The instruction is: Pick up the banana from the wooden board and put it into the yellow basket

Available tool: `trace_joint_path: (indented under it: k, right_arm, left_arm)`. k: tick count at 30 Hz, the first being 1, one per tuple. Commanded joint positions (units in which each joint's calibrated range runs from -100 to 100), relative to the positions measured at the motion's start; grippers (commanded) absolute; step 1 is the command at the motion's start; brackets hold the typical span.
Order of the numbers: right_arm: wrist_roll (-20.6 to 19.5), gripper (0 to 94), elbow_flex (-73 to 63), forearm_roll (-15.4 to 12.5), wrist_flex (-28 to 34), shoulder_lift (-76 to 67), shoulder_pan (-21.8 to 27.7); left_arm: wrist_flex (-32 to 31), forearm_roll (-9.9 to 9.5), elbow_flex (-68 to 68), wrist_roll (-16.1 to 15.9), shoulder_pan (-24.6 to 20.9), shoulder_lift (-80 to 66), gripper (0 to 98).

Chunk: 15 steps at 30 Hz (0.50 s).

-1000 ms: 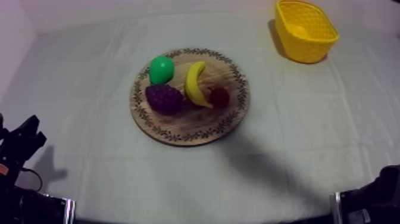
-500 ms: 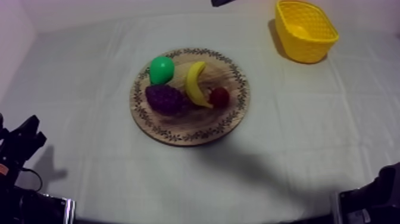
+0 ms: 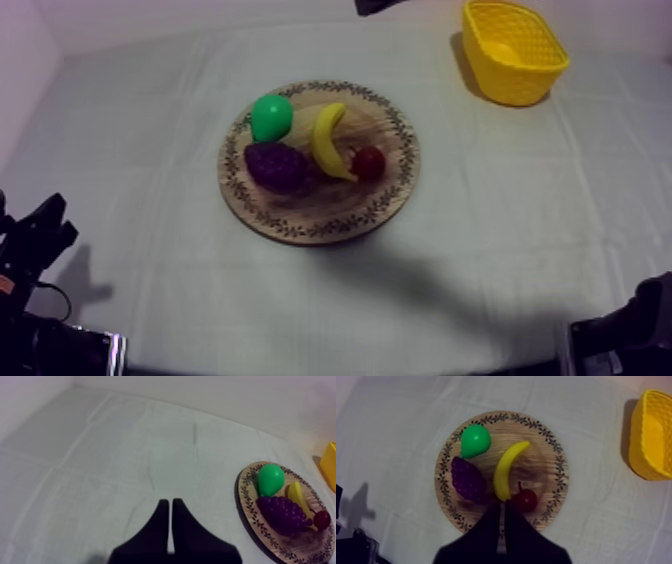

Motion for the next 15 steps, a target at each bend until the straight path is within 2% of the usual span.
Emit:
trace_joint_path:
  k: [1, 4, 7, 10, 15]
  right_arm:
    - [0.0, 4.4, 0.0, 0.2, 0.0, 0.2, -0.2]
    - [-0.4, 10.5, 0.3, 0.4, 0.1, 0.3, -0.5]
    - [-1.2, 26.0, 0.8, 0.4, 0.3, 0.4, -0.8]
    - [-1.4, 37.2, 1.0, 0.0, 0.4, 0.5, -0.8]
    - [-0.8, 48.3, 1.6, -1.1, -0.4, 0.6, -0.5]
  left_arm:
    - [0.0, 0.00, 0.0, 0.0, 0.0, 0.0, 0.0]
    - [0.0, 0.00, 0.0, 0.0, 0.0, 0.0, 0.0]
    - [0.0, 0.00, 0.0, 0.0, 0.0, 0.0, 0.0]
    - [0.0, 0.00, 0.0, 0.0, 0.0, 0.0, 0.0]
    - [0.0, 0.00, 0.0, 0.0, 0.0, 0.0, 0.0]
